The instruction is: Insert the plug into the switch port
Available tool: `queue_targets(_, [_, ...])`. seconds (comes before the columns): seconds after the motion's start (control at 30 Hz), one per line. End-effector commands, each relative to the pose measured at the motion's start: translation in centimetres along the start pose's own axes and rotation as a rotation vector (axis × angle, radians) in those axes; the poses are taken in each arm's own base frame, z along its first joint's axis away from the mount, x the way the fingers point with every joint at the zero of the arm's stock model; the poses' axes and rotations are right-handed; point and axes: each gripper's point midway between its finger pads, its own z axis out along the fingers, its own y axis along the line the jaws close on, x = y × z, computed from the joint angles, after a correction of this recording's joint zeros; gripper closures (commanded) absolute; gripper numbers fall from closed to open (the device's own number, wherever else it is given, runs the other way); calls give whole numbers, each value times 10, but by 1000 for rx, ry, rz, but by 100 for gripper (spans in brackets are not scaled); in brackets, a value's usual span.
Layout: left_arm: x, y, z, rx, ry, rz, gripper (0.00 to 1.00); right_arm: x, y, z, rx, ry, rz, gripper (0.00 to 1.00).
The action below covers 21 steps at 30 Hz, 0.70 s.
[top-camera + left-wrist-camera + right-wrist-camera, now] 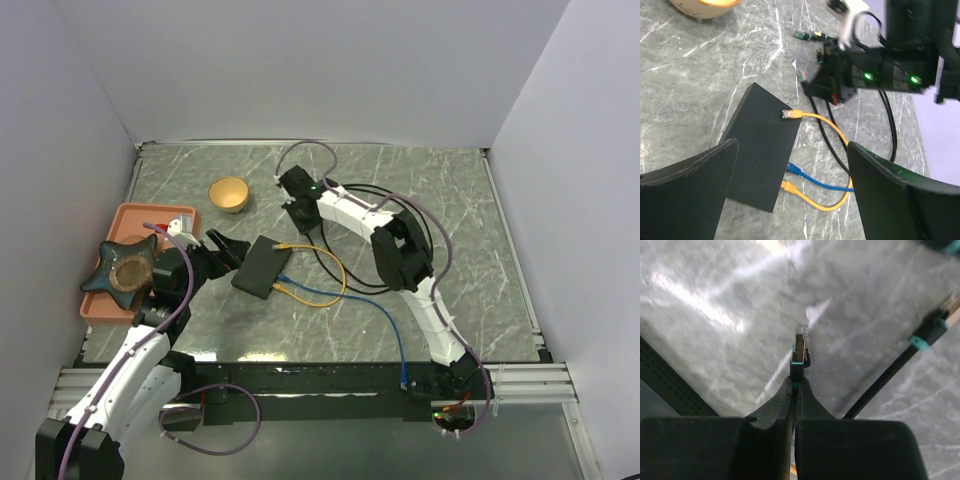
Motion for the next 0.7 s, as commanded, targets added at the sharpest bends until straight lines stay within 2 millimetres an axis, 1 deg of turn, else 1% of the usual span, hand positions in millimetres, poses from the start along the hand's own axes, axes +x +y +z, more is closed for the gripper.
queue_targets(0.0, [-16, -15, -3, 42, -37, 21, 4, -25, -53, -69, 117, -145, 95, 100])
queue_targets(0.03, [-16, -15, -3, 43, -38, 18, 4, -15, -72, -73, 140, -149, 154, 100])
queue_targets(0.07, [-16, -15, -3, 44, -36, 18, 4, -28, -85, -107, 149, -231, 200, 100])
queue_targets(0.1, [-16, -16, -4, 47, -35, 18, 4, -11, -95, -109, 154, -219, 251, 100])
queue_targets(0.13, [-17, -17, -4, 49, -37, 18, 4, -17, -105, -123, 157, -278, 291, 100])
queue_targets(0.17, [-17, -16, -4, 44, -39, 18, 4, -23, -127, -159, 176, -359, 347, 100])
queue_targets(0.2, [-17, -16, -4, 46, -38, 18, 4, -9, -133, -163, 187, -354, 381, 100])
queue_targets(0.23, [-16, -16, -5, 48, -38, 17, 4, -9, -139, -178, 200, -394, 398, 100])
queue_targets(0.27, [-17, -17, -5, 50, -41, 17, 4, -18, -147, -212, 207, -485, 415, 100])
queue_targets(0.3, [-17, -17, -5, 51, -42, 16, 4, -9, -148, -219, 217, -492, 417, 100])
queue_targets(0.33, [-16, -18, -6, 55, -40, 14, 4, -10, -151, -232, 229, -526, 420, 100])
queue_targets(0.37, [-17, -17, -6, 54, -41, 13, 4, -14, -149, -257, 215, -585, 418, 100])
queue_targets(0.4, [-17, -19, -6, 61, -43, 14, 4, -11, -146, -264, 206, -597, 405, 100])
queue_targets(0.43, [-17, -20, -6, 65, -42, 11, 4, -11, -137, -271, 156, -612, 387, 100])
queue_targets(0.47, [-17, -20, -6, 66, -43, 10, 4, -14, -130, -285, 114, -651, 364, 100])
queue_targets(0.53, [-16, -22, -5, 82, -39, 5, 4, -11, -110, -287, 22, -640, 311, 100])
queue_targets(0.57, [-16, -24, -5, 89, -37, 3, 4, -11, -91, -281, -77, -617, 266, 100])
queue_targets(0.67, [-12, -29, -4, 124, -21, 1, 4, 0, -47, -264, -229, -530, 153, 100])
